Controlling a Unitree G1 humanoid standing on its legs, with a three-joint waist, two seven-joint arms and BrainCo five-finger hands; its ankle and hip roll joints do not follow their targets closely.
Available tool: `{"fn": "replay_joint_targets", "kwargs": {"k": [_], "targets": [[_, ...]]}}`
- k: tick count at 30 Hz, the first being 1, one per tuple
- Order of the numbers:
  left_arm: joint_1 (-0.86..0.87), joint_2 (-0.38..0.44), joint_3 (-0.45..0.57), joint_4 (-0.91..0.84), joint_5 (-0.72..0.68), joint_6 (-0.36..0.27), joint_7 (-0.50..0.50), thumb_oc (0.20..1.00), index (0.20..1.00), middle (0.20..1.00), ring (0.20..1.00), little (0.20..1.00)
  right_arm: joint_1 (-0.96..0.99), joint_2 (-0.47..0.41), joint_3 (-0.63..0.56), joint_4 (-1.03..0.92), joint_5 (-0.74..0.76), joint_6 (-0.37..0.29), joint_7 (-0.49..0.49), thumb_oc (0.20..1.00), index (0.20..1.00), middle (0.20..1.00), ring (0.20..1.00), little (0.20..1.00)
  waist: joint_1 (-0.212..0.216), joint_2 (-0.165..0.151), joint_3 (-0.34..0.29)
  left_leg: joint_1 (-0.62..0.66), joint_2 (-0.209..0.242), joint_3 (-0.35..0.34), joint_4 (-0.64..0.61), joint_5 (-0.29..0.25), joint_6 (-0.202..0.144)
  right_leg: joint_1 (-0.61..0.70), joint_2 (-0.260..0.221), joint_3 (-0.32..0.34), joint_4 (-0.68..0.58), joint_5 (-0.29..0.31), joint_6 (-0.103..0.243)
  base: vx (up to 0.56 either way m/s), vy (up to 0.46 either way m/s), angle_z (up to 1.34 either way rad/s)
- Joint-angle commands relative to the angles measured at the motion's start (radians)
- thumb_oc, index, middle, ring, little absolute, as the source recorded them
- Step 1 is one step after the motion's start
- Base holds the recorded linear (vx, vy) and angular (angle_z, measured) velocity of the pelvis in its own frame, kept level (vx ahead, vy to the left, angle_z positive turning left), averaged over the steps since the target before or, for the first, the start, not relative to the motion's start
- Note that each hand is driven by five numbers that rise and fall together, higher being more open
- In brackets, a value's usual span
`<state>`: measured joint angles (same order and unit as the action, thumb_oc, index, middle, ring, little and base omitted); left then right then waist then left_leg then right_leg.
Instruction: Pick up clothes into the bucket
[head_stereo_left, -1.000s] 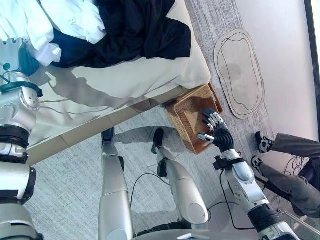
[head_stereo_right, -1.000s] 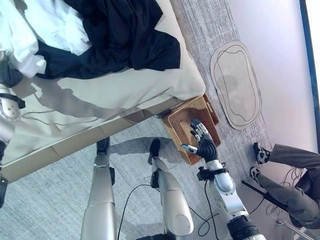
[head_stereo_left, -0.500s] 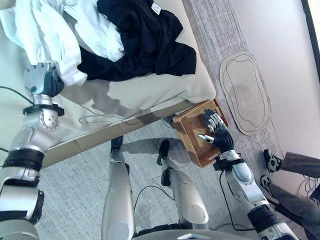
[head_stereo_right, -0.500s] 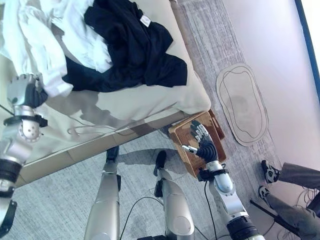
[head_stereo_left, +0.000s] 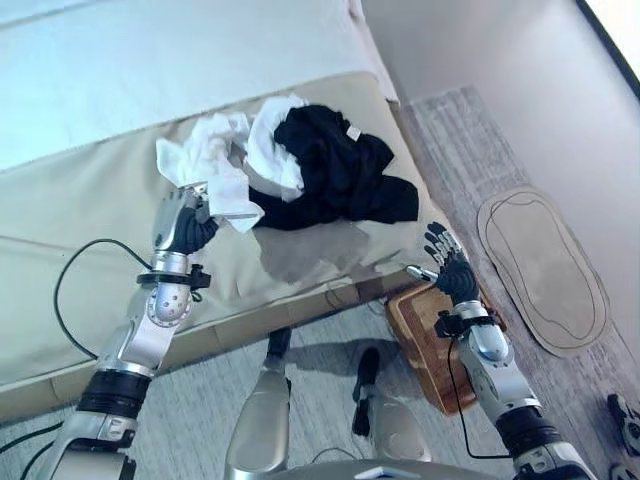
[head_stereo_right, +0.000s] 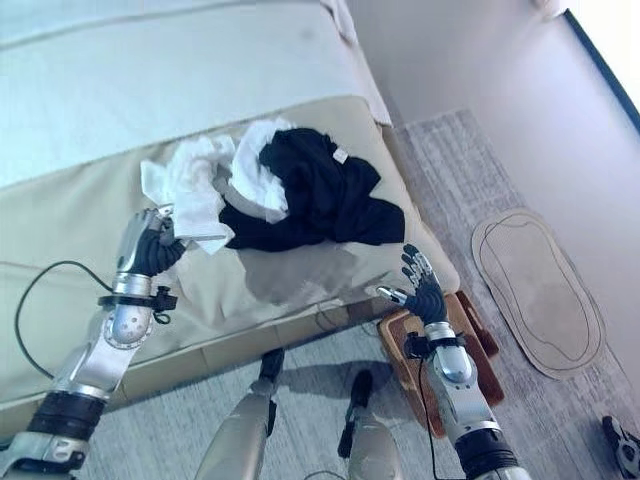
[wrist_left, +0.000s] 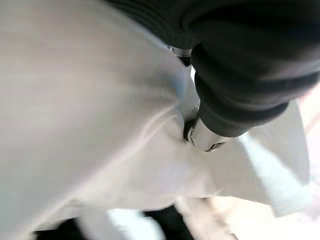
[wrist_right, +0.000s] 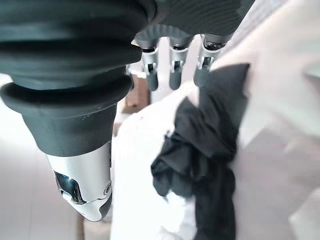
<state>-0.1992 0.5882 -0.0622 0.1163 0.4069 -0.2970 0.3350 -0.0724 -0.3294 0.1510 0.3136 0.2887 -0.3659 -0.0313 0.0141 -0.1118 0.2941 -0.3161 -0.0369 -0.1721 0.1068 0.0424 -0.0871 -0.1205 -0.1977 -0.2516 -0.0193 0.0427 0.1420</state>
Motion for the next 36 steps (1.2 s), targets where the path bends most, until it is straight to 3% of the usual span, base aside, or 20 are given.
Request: {"fn": "replay_joint_targets", "kwargs": {"k": [1, 3, 9, 18, 21, 30, 36], "targets": [[-0.004, -0.017, 0.008, -0.076, -0.113, -0.101, -0.029, 0.2, 0.2, 0.2, 0.2, 0.2, 0.011, -0.031, -0.01, -0.011, -0.048, -0.024, -0.01, 1.0, 1.0, 1.0, 1.0, 1.0, -0.009, 0.011, -0.089, 0.039, 0.014, 0.089, 0.006, -0.056, 0.067, -0.052, -0.002, 0.038, 0.036, 0.052, 0.018, 0.09, -0.023, -0.04], [-0.008, -0.019, -0.007, -0.144, -0.229, -0.141, -0.081, 0.2, 0.2, 0.2, 0.2, 0.2, -0.001, -0.067, 0.02, -0.009, -0.179, -0.016, -0.021, 1.0, 1.0, 1.0, 1.0, 1.0, -0.005, 0.024, -0.123, 0.079, 0.018, 0.09, -0.022, -0.049, 0.065, -0.023, 0.003, 0.037, 0.022, 0.047, 0.017, 0.07, -0.027, -0.03], [-0.07, -0.004, -0.034, -0.285, -0.407, -0.143, -0.198, 0.2, 0.2, 0.2, 0.2, 0.2, -0.073, -0.129, 0.096, -0.04, -0.362, 0.014, -0.025, 1.0, 1.0, 1.0, 1.0, 1.0, -0.006, 0.042, -0.175, 0.166, 0.027, 0.099, -0.066, -0.047, 0.064, 0.041, 0.014, 0.038, 0.005, 0.035, 0.013, 0.07, -0.041, -0.02], [-0.272, -0.018, -0.136, -0.365, -0.601, -0.124, -0.285, 0.2, 0.2, 0.2, 0.2, 0.2, -0.204, -0.138, 0.206, -0.12, -0.423, 0.023, 0.008, 1.0, 1.0, 1.0, 1.0, 1.0, -0.016, 0.061, -0.229, 0.244, 0.04, 0.119, -0.09, -0.056, 0.061, 0.102, 0.03, 0.058, -0.014, 0.023, 0.007, 0.06, -0.033, -0.08], [-0.336, -0.034, -0.178, -0.357, -0.631, -0.105, -0.297, 0.2, 0.2, 0.2, 0.2, 0.2, -0.237, -0.126, 0.246, -0.167, -0.391, 0.028, 0.048, 1.0, 1.0, 1.0, 1.0, 1.0, -0.019, 0.062, -0.238, 0.254, 0.042, 0.123, -0.094, -0.045, 0.06, 0.11, 0.032, 0.064, -0.015, 0.026, 0.004, 0.02, -0.017, -0.07], [-0.384, -0.097, -0.258, -0.352, -0.718, -0.067, -0.353, 0.2, 0.2, 0.2, 0.2, 0.2, -0.233, -0.034, 0.367, -0.222, -0.095, 0.089, 0.243, 1.0, 1.0, 1.0, 1.0, 1.0, -0.028, 0.07, -0.262, 0.289, 0.047, 0.135, -0.101, -0.049, 0.058, 0.139, 0.038, 0.072, -0.024, 0.021, -0.002, 0.02, -0.014, -0.03], [-0.38, -0.13, -0.289, -0.363, -0.722, -0.056, -0.37, 0.2, 0.2, 0.2, 0.2, 0.2, -0.242, -0.012, 0.413, -0.261, -0.023, 0.111, 0.293, 1.0, 1.0, 1.0, 1.0, 1.0, -0.03, 0.074, -0.272, 0.298, 0.05, 0.136, -0.105, -0.051, 0.056, 0.149, 0.039, 0.07, -0.029, 0.018, -0.003, 0.01, -0.004, -0.02]]}}
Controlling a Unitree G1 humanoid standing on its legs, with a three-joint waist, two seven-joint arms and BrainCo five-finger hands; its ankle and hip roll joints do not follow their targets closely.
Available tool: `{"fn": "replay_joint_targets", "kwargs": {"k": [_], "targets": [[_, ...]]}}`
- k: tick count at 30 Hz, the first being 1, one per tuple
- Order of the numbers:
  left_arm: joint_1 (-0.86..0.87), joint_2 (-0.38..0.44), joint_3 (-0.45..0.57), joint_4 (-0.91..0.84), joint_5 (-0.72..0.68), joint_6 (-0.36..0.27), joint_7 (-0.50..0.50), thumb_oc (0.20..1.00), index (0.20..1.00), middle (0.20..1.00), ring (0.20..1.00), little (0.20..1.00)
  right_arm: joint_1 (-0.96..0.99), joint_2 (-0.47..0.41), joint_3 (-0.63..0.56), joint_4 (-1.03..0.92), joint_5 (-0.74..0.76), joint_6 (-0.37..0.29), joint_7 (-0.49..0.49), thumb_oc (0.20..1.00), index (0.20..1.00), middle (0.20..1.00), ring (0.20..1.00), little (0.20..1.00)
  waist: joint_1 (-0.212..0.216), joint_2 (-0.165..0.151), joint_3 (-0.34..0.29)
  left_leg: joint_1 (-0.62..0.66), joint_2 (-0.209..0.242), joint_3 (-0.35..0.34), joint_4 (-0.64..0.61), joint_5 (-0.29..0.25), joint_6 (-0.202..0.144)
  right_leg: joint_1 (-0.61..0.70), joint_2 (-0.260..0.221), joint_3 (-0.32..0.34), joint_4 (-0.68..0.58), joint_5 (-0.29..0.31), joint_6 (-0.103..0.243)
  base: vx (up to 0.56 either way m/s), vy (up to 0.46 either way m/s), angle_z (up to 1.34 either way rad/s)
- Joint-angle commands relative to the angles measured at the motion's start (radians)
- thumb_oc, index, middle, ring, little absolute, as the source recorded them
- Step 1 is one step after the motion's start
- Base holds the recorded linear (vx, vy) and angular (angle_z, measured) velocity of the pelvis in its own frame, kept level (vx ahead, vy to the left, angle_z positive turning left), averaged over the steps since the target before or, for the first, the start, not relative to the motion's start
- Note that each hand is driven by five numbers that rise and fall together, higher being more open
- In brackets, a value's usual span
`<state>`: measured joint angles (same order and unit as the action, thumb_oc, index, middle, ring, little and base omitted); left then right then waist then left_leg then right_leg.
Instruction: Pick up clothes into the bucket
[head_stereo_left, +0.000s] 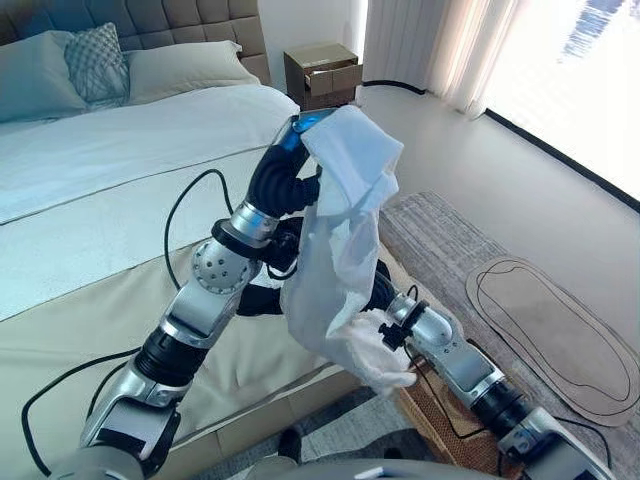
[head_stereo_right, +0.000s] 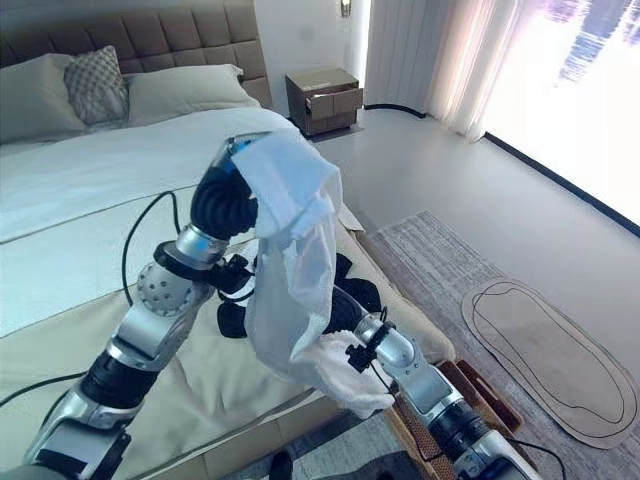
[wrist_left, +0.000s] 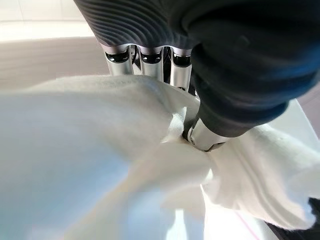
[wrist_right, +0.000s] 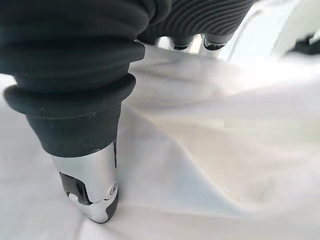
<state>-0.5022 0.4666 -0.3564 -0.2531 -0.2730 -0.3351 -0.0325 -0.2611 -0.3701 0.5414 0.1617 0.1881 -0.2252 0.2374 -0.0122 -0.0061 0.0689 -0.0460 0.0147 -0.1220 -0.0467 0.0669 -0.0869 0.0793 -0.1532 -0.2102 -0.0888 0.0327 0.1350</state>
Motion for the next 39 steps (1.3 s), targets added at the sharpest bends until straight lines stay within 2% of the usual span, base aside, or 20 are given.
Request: {"fn": "replay_joint_targets", "kwargs": {"k": [1, 2, 8, 13, 20, 26, 27, 28, 29, 35, 39], "targets": [[-0.077, -0.009, 0.005, 0.006, -0.042, -0.018, -0.002, 0.2, 0.2, 0.2, 0.2, 0.2, -0.053, 0.028, 0.022, -0.109, 0.078, -0.03, 0.025, 0.693, 0.693, 0.693, 0.693, 0.693, -0.004, -0.032, -0.047, 0.028, -0.002, 0.086, 0.049, -0.075, 0.056, -0.05, -0.006, 0.029, 0.04, 0.028, 0.004, 0.0, 0.0, 0.0], [-0.077, -0.009, 0.001, 0.012, -0.037, -0.017, -0.004, 0.2, 0.2, 0.2, 0.2, 0.2, -0.056, 0.028, 0.025, -0.11, 0.089, -0.032, 0.027, 0.2, 0.2, 0.2, 0.2, 0.2, -0.005, -0.031, -0.048, 0.028, -0.003, 0.084, 0.05, -0.075, 0.056, -0.052, -0.006, 0.027, 0.041, 0.029, 0.004, 0.0, 0.0, 0.0], [-0.064, -0.006, 0.019, 0.035, 0.004, -0.017, 0.005, 0.2, 0.2, 0.2, 0.2, 0.2, -0.028, 0.003, 0.017, -0.111, 0.122, -0.029, 0.067, 0.2, 0.2, 0.2, 0.2, 0.2, -0.006, -0.031, -0.055, 0.031, -0.002, 0.083, 0.049, -0.077, 0.055, -0.042, -0.005, 0.024, 0.038, 0.025, 0.004, 0.0, 0.0, 0.0], [-0.036, 0.003, 0.069, 0.076, 0.053, -0.025, 0.028, 0.2, 0.2, 0.2, 0.2, 0.2, 0.084, -0.032, -0.072, -0.09, 0.152, -0.035, 0.066, 0.2, 0.2, 0.2, 0.2, 0.2, -0.015, -0.033, -0.063, 0.037, -0.002, 0.084, 0.046, -0.079, 0.053, -0.037, -0.005, 0.022, 0.035, 0.024, 0.005, 0.0, 0.0, 0.0], [0.083, 0.005, 0.177, 0.129, 0.082, -0.033, 0.054, 0.2, 0.2, 0.2, 0.2, 0.2, 0.257, -0.023, -0.301, 0.0, 0.19, -0.066, -0.008, 0.2, 0.2, 0.2, 0.2, 0.2, -0.036, -0.036, -0.072, 0.044, 0.0, 0.092, 0.046, -0.083, 0.053, -0.036, -0.002, 0.029, 0.036, 0.025, 0.005, 0.0, 0.0, -0.02], [0.209, -0.047, 0.218, 0.185, 0.03, -0.046, 0.057, 0.2, 0.2, 0.2, 0.2, 0.2, 0.309, 0.019, -0.461, 0.016, 0.276, -0.107, -0.082, 0.2, 0.2, 0.2, 0.2, 0.2, -0.054, -0.038, -0.071, 0.047, 0.003, 0.101, 0.046, -0.084, 0.053, -0.04, 0.002, 0.044, 0.041, 0.025, 0.003, 0.0, -0.003, -0.06], [0.237, -0.059, 0.216, 0.218, 0.015, -0.045, 0.054, 0.395, 0.395, 0.395, 0.395, 0.395, 0.312, 0.023, -0.485, 0.025, 0.281, -0.116, -0.098, 0.2, 0.2, 0.2, 0.2, 0.2, -0.058, -0.037, -0.071, 0.055, 0.007, 0.104, 0.044, -0.094, 0.052, -0.035, 0.005, 0.046, 0.039, 0.018, 0.004, 0.02, -0.014, -0.03], [0.251, -0.064, 0.213, 0.233, 0.009, -0.045, 0.047, 0.507, 0.507, 0.507, 0.507, 0.507, 0.315, 0.022, -0.497, 0.026, 0.285, -0.121, -0.103, 0.2, 0.2, 0.2, 0.2, 0.2, -0.059, -0.037, -0.071, 0.057, 0.008, 0.106, 0.044, -0.094, 0.052, -0.035, 0.005, 0.049, 0.039, 0.018, 0.003, 0.0, 0.0, 0.0], [0.273, -0.072, 0.21, 0.263, 0.001, -0.039, 0.043, 1.0, 1.0, 1.0, 1.0, 1.0, 0.32, 0.026, -0.516, 0.021, 0.291, -0.126, -0.111, 0.2, 0.2, 0.2, 0.2, 0.2, -0.062, -0.037, -0.07, 0.058, 0.008, 0.109, 0.044, -0.095, 0.053, -0.036, 0.005, 0.052, 0.038, 0.019, 0.003, -0.02, -0.007, -0.08], [0.375, -0.11, 0.198, 0.443, 0.009, 0.001, 0.02, 1.0, 1.0, 1.0, 1.0, 1.0, 0.338, 0.021, -0.647, 0.044, 0.28, -0.15, -0.187, 0.2, 0.2, 0.2, 0.2, 0.2, -0.079, -0.03, -0.066, 0.054, 0.007, 0.119, 0.042, -0.094, 0.055, -0.047, 0.004, 0.065, 0.041, 0.021, 0.003, -0.02, -0.003, -0.08], [0.43, -0.119, 0.194, 0.479, 0.005, 0.017, -0.015, 1.0, 1.0, 1.0, 1.0, 1.0, 0.334, 0.006, -0.724, 0.052, 0.264, -0.163, -0.235, 0.2, 0.2, 0.2, 0.2, 0.2, -0.088, -0.027, -0.058, 0.043, 0.003, 0.124, 0.045, -0.085, 0.058, -0.063, 0.002, 0.072, 0.043, 0.031, 0.003, -0.04, 0.0, -0.02]]}}
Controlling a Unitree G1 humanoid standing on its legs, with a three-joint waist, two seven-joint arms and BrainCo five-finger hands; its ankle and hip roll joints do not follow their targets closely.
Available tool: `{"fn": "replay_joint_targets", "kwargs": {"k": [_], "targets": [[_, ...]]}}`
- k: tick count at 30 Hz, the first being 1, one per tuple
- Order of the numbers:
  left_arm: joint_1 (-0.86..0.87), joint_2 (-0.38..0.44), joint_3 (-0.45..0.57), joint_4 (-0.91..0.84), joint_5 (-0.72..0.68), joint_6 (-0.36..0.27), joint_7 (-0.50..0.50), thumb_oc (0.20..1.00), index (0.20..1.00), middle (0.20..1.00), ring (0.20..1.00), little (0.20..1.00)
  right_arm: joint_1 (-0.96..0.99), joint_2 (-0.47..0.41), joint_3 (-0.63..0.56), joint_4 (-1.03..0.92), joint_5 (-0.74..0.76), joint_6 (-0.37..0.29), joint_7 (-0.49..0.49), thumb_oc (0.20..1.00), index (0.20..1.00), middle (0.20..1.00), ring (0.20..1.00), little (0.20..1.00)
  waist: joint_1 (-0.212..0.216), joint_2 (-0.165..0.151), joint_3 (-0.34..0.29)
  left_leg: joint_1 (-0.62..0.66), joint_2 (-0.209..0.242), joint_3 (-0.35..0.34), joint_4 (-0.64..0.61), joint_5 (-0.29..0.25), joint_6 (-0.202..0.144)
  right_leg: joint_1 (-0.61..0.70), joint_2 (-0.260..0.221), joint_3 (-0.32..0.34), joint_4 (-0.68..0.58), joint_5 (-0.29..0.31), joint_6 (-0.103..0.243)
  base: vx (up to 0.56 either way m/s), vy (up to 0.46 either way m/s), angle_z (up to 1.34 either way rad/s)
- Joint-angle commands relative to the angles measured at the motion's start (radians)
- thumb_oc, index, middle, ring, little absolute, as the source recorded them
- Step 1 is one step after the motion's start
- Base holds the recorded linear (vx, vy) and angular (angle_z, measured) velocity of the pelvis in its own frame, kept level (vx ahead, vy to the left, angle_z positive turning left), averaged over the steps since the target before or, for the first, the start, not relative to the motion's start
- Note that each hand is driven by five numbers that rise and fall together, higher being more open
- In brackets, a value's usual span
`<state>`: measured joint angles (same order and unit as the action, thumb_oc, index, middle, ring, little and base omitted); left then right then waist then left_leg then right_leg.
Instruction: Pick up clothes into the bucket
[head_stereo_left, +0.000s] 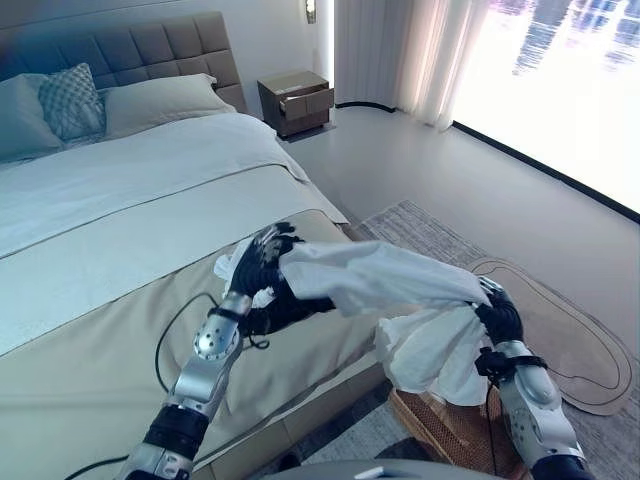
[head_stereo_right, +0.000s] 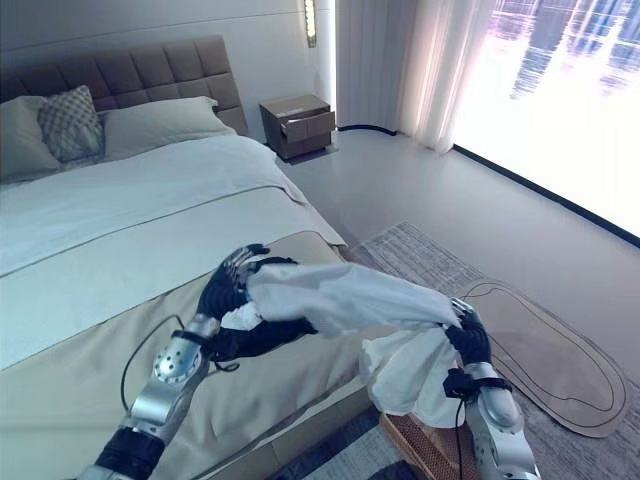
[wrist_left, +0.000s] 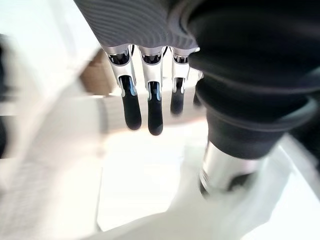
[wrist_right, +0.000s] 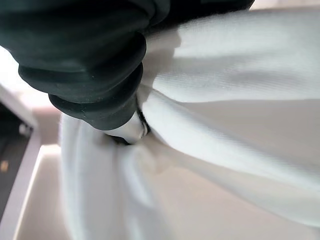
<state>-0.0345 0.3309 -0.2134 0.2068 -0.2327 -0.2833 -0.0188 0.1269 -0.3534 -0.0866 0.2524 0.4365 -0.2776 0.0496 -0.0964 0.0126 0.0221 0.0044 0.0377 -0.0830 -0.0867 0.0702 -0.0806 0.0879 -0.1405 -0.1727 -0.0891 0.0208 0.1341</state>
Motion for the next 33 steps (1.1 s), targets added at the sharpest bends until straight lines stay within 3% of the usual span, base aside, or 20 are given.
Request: {"fn": "replay_joint_targets", "kwargs": {"k": [1, 7, 15, 20, 28, 33], "targets": [[-0.025, 0.015, 0.049, 0.032, -0.037, -0.031, -0.034, 1.0, 1.0, 1.0, 1.0, 1.0, -0.059, -0.014, -0.113, -0.028, 0.016, -0.114, -0.06, 0.2, 0.2, 0.2, 0.2, 0.2, -0.005, -0.046, -0.011, -0.009, -0.02, 0.087, 0.085, -0.088, 0.053, -0.074, -0.01, 0.037, 0.043, 0.044, 0.004, -0.02, -0.001, -0.05], [0.056, -0.016, 0.056, 0.073, -0.116, -0.012, -0.07, 1.0, 1.0, 1.0, 1.0, 1.0, -0.081, -0.034, -0.229, 0.007, 0.06, -0.15, -0.139, 0.2, 0.2, 0.2, 0.2, 0.2, -0.016, -0.038, 0.007, -0.023, -0.026, 0.096, 0.082, -0.087, 0.058, -0.098, -0.015, 0.051, 0.048, 0.051, 0.008, -0.02, 0.002, -0.08], [0.116, -0.017, 0.078, 0.059, -0.187, -0.026, -0.109, 1.0, 1.0, 1.0, 1.0, 1.0, -0.094, -0.084, -0.276, 0.031, 0.028, -0.157, -0.184, 0.2, 0.2, 0.2, 0.2, 0.2, -0.014, -0.026, 0.05, -0.043, -0.036, 0.113, 0.119, -0.117, 0.068, -0.121, -0.021, 0.071, 0.068, 0.043, 0.012, -0.03, 0.009, -0.06], [0.133, -0.043, 0.125, -0.03, -0.319, -0.08, -0.115, 1.0, 1.0, 1.0, 1.0, 1.0, -0.138, -0.11, -0.262, 0.096, -0.005, -0.162, -0.223, 0.2, 0.2, 0.2, 0.2, 0.2, -0.001, -0.015, 0.139, -0.125, -0.046, 0.134, 0.213, -0.142, 0.078, -0.212, -0.036, 0.105, 0.15, 0.034, 0.012, -0.13, 0.021, -0.22], [0.083, -0.034, 0.15, -0.176, -0.365, -0.165, -0.056, 1.0, 1.0, 1.0, 1.0, 1.0, -0.259, -0.135, -0.21, 0.215, -0.015, -0.179, -0.309, 0.2, 0.2, 0.2, 0.2, 0.2, 0.005, -0.002, 0.266, -0.298, -0.04, 0.159, 0.38, -0.18, 0.077, -0.398, -0.042, 0.143, 0.287, 0.02, 0.004, -0.15, -0.009, -0.11], [0.036, -0.026, 0.141, -0.254, -0.378, -0.208, -0.017, 1.0, 1.0, 1.0, 1.0, 1.0, -0.328, -0.146, -0.183, 0.242, -0.004, -0.198, -0.358, 0.2, 0.2, 0.2, 0.2, 0.2, 0.005, 0.008, 0.311, -0.441, -0.042, 0.161, 0.478, -0.194, 0.075, -0.545, -0.04, 0.155, 0.39, -0.003, -0.014, -0.14, -0.033, 0.02]]}}
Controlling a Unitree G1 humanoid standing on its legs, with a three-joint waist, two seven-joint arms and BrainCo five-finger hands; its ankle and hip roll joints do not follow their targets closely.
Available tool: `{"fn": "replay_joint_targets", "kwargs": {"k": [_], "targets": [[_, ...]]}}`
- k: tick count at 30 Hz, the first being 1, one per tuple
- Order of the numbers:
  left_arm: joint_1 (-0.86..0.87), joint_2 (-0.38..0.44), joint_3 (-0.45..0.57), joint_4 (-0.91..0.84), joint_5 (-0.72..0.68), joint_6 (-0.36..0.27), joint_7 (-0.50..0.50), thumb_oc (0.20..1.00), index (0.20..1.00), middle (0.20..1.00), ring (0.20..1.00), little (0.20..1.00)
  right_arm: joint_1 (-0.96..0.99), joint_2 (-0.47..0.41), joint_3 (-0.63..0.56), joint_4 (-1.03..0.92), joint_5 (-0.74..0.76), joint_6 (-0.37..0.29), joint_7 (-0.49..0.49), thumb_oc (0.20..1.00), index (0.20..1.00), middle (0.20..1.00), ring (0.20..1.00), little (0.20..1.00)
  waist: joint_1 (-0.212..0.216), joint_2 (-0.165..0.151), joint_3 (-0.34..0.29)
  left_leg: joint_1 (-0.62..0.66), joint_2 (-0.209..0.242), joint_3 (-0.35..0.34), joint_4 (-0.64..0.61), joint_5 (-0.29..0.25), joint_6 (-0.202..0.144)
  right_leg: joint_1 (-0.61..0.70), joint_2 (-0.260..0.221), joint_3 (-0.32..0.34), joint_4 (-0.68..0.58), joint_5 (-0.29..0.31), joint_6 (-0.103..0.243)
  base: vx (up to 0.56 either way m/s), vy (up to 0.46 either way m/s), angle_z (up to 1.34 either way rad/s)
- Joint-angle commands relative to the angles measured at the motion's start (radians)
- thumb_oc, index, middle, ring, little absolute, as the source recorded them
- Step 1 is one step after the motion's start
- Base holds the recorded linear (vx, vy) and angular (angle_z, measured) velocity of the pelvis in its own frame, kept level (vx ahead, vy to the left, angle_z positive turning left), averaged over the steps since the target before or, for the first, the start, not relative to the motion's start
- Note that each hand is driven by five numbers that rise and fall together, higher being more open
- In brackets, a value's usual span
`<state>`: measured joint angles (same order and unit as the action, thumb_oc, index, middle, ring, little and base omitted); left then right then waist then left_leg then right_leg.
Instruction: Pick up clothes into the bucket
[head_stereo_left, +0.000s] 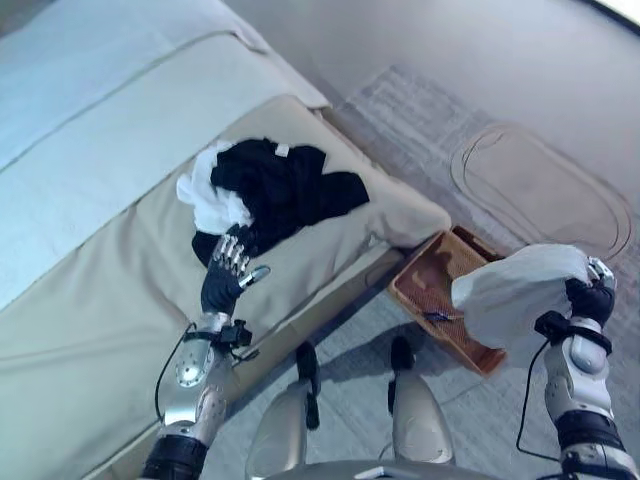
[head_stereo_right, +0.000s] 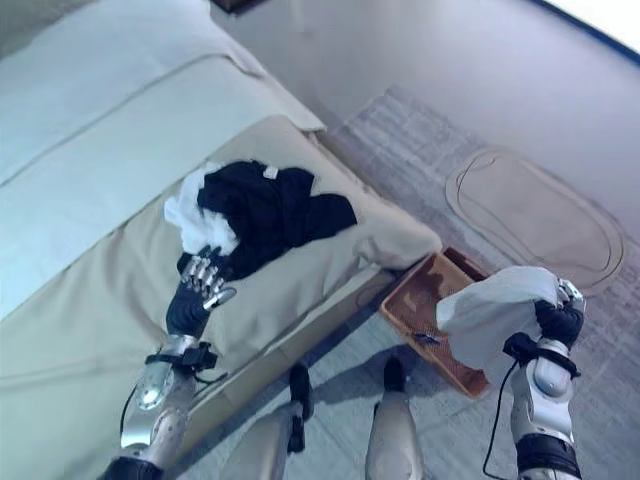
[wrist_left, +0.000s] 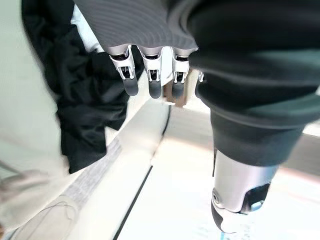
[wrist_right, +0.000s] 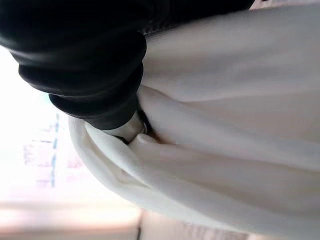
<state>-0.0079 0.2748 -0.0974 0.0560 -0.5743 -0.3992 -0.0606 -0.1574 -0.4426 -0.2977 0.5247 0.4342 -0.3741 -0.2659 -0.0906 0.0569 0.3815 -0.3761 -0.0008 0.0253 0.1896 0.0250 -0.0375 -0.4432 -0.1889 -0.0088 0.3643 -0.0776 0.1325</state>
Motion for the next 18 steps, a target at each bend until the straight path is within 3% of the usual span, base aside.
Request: {"fn": "replay_joint_targets", "kwargs": {"k": [1, 12, 18], "targets": [[0.008, 0.03, 0.026, -0.103, -0.037, -0.092, 0.026, 1.0, 1.0, 1.0, 1.0, 1.0, -0.047, -0.057, 0.029, -0.028, -0.002, -0.102, -0.043, 0.2, 0.2, 0.2, 0.2, 0.2, -0.001, -0.035, -0.051, -0.07, -0.003, 0.053, 0.208, -0.151, 0.032, -0.023, 0.008, -0.008, -0.057, 0.093, -0.012, -0.09, -0.02, 0.08], [-0.024, 0.047, -0.001, -0.191, -0.065, -0.132, 0.073, 1.0, 1.0, 1.0, 1.0, 1.0, -0.198, -0.142, 0.063, 0.071, 0.022, -0.12, -0.128, 0.2, 0.2, 0.2, 0.2, 0.2, 0.014, 0.01, -0.025, -0.339, 0.01, 0.076, 0.437, -0.226, 0.035, -0.318, 0.023, 0.04, 0.185, 0.026, -0.036, -0.06, 0.002, -0.01], [-0.032, 0.054, -0.027, -0.207, -0.075, -0.139, 0.078, 1.0, 1.0, 1.0, 1.0, 1.0, -0.272, -0.209, 0.091, 0.124, 0.019, -0.116, -0.154, 0.2, 0.2, 0.2, 0.2, 0.2, 0.023, 0.028, -0.016, -0.428, 0.007, 0.098, 0.49, -0.242, 0.039, -0.416, 0.027, 0.067, 0.24, 0.016, -0.035, -0.03, 0.021, -0.12]]}}
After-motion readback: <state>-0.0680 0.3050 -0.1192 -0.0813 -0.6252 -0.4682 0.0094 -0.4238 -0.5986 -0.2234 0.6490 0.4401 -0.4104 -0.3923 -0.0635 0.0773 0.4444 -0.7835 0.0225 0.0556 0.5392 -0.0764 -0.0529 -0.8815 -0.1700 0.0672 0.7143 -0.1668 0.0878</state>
